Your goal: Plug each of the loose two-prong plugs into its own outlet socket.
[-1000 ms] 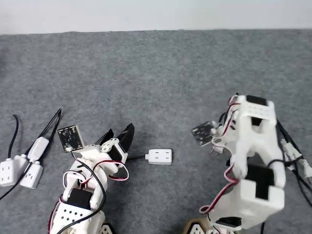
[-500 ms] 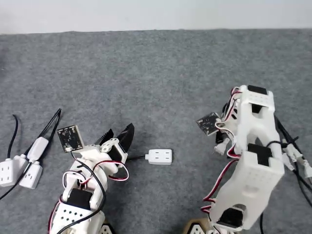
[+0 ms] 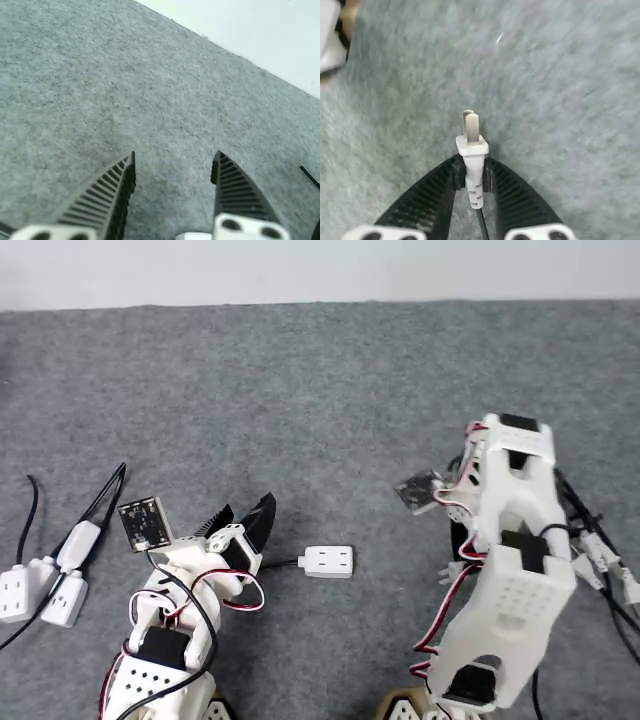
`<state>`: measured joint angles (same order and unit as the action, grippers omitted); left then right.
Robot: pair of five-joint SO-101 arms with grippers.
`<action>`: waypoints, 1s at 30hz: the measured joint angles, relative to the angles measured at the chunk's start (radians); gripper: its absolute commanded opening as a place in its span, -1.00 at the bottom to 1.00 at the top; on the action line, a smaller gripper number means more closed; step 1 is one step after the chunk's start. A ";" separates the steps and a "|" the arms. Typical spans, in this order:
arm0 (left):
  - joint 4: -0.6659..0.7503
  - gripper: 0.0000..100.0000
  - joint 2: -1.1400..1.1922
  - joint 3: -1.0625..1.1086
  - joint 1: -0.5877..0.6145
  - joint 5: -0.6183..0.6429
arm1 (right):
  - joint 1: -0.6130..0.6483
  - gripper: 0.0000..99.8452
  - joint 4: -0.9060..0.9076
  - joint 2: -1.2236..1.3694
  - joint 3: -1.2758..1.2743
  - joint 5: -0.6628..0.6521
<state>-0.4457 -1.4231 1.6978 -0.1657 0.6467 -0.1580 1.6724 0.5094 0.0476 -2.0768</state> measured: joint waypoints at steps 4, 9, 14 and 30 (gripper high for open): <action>0.000 -0.53 0.000 0.000 0.000 0.000 | 0.095 -0.98 0.009 -0.049 0.002 0.144; 0.000 -0.53 0.000 0.000 0.000 0.000 | 0.218 -0.98 0.003 -0.130 0.002 0.322; 0.000 -0.53 0.000 0.000 0.000 0.000 | 0.310 -0.98 -0.064 -0.138 0.002 0.485; 0.000 -0.53 0.000 0.000 -0.008 0.003 | 0.371 -0.39 -0.236 -0.043 0.037 0.744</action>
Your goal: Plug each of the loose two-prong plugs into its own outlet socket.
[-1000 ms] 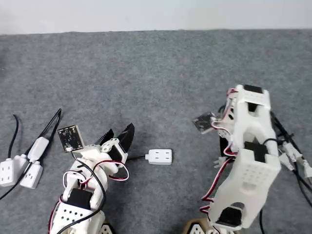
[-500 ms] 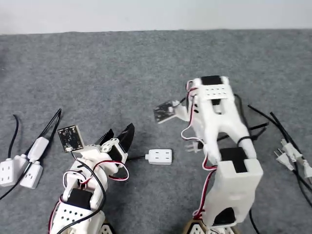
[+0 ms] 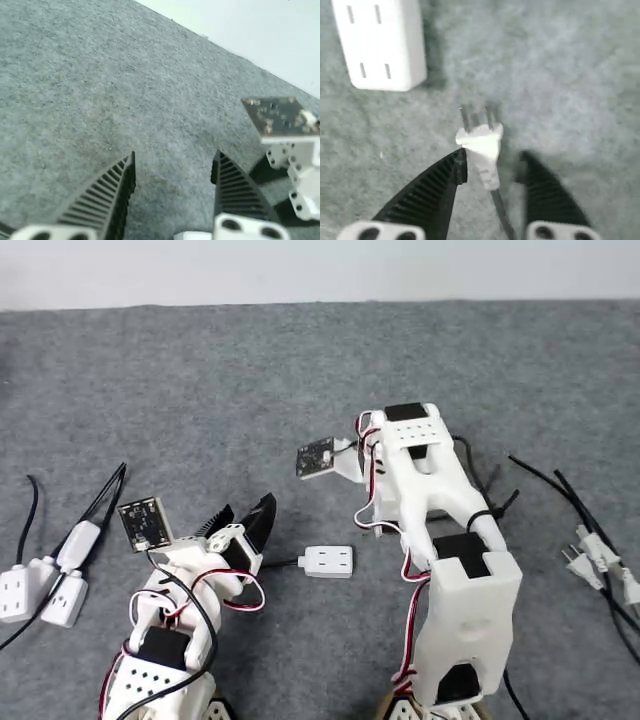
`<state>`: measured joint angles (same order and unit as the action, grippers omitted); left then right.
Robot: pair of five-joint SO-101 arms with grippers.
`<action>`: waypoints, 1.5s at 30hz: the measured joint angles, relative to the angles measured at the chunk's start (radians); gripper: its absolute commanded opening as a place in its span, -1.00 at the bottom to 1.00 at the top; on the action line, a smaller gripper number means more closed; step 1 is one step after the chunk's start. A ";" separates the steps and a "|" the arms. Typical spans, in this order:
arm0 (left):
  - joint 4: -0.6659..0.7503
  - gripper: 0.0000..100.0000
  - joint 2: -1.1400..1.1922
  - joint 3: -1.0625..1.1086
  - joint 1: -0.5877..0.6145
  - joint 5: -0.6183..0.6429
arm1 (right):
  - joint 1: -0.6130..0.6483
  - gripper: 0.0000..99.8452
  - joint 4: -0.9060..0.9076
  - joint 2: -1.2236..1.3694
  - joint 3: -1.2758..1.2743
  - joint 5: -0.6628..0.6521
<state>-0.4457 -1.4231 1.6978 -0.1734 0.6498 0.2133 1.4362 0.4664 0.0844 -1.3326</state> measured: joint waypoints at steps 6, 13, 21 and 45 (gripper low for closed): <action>0.000 -0.53 0.000 0.000 -0.021 -0.003 | -0.012 -0.41 0.074 -0.015 0.046 0.005; 0.000 -0.53 0.000 0.000 -0.021 -0.003 | -0.023 -0.40 0.121 -0.051 -0.005 -0.034; 0.000 -0.53 0.000 0.000 -0.021 -0.003 | -0.018 -0.40 0.031 -0.055 -0.084 -0.061; 0.000 -0.53 0.000 0.000 -0.021 -0.003 | 0.020 -0.47 -0.107 -0.095 -0.252 -0.112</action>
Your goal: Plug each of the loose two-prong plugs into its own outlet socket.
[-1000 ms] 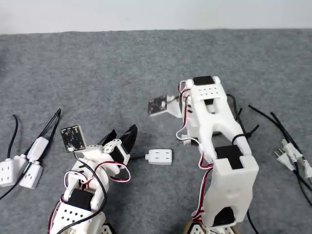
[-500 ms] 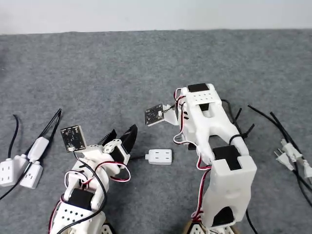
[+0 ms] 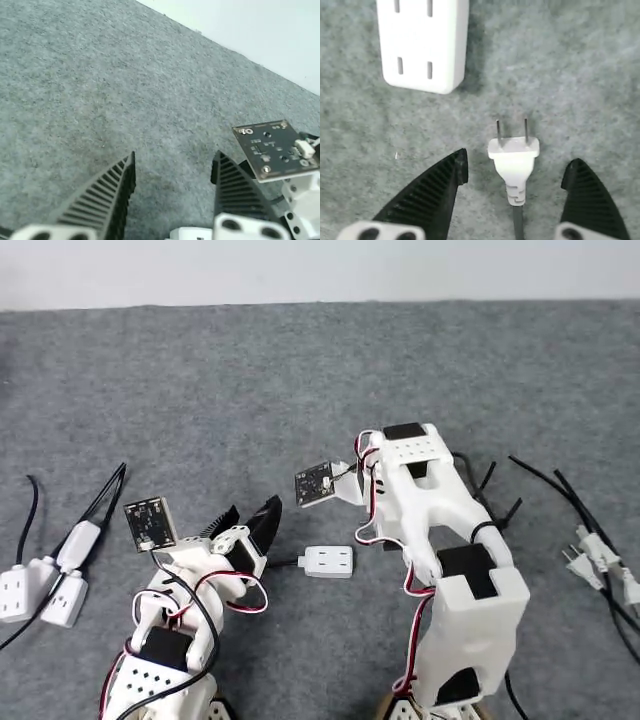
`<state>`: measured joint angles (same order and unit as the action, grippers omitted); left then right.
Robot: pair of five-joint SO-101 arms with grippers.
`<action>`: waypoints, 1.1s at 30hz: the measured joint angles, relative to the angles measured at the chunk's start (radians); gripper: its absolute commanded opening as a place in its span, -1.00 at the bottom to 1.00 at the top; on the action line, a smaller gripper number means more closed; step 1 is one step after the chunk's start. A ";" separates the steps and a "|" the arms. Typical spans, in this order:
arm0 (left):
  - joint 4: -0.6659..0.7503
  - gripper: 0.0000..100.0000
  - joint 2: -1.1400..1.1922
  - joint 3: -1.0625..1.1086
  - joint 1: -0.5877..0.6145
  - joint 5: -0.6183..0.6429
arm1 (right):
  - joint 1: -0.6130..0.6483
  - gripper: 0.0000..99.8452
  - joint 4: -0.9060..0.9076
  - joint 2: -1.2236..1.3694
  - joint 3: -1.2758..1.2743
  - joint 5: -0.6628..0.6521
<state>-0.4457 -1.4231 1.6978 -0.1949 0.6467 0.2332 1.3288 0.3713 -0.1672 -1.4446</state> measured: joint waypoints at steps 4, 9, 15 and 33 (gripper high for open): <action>0.000 -0.53 0.000 0.000 0.000 0.000 | 0.000 -0.54 -0.002 -0.002 0.005 0.000; 0.000 -0.53 0.000 0.000 0.000 0.000 | 0.011 -0.55 -0.002 -0.002 0.006 0.000; 0.000 -0.53 0.000 0.000 0.000 0.000 | 0.023 -0.56 -0.002 -0.002 0.006 -0.002; 0.000 -0.53 0.000 0.000 -0.005 0.000 | 0.032 -0.80 -0.003 -0.002 0.006 -0.092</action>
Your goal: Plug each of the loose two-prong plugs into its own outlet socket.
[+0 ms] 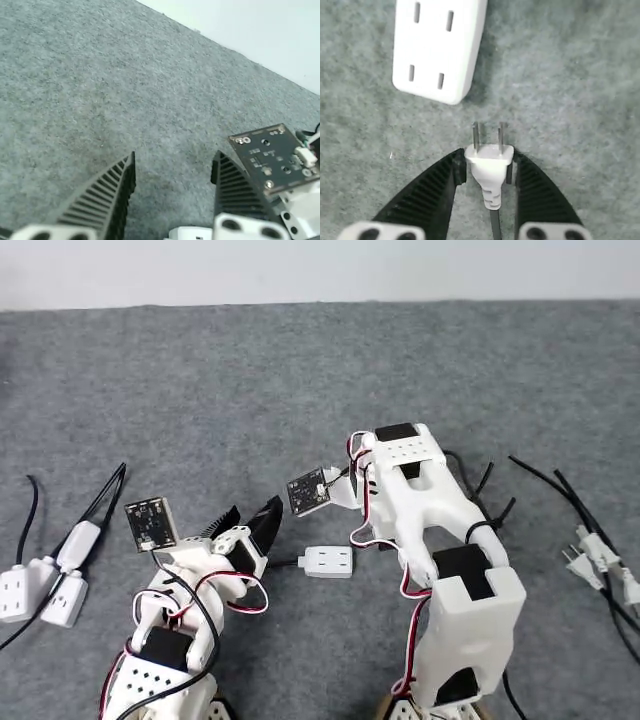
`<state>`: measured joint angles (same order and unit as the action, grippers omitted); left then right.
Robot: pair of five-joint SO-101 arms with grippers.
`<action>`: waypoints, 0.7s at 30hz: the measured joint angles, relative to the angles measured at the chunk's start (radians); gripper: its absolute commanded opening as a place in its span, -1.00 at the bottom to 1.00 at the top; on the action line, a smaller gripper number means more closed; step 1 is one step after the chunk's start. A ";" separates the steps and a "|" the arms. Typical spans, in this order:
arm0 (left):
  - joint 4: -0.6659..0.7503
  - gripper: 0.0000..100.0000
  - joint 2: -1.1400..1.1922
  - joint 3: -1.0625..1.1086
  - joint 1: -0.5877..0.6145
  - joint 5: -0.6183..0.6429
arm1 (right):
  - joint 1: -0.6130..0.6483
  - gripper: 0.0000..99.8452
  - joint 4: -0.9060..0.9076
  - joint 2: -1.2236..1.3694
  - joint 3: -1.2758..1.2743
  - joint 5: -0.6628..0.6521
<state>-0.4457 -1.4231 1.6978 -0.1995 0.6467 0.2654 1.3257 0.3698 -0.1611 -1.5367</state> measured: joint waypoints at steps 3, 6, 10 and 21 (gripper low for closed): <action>0.000 -0.53 0.000 0.000 0.000 0.000 | -0.006 -0.79 0.000 0.000 0.000 0.000; 0.000 -0.53 0.000 0.000 0.000 0.000 | -0.023 -0.64 0.000 0.000 0.000 -0.002; 0.000 -0.53 0.000 0.000 0.000 0.000 | -0.038 -0.50 0.012 -0.002 -0.015 -0.005; 0.000 -0.53 0.000 0.000 0.000 0.000 | -0.048 -0.73 0.014 -0.003 -0.017 -0.118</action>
<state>-0.4457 -1.4231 1.6978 -0.1995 0.6467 0.2179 1.3395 0.3667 -0.1780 -1.6548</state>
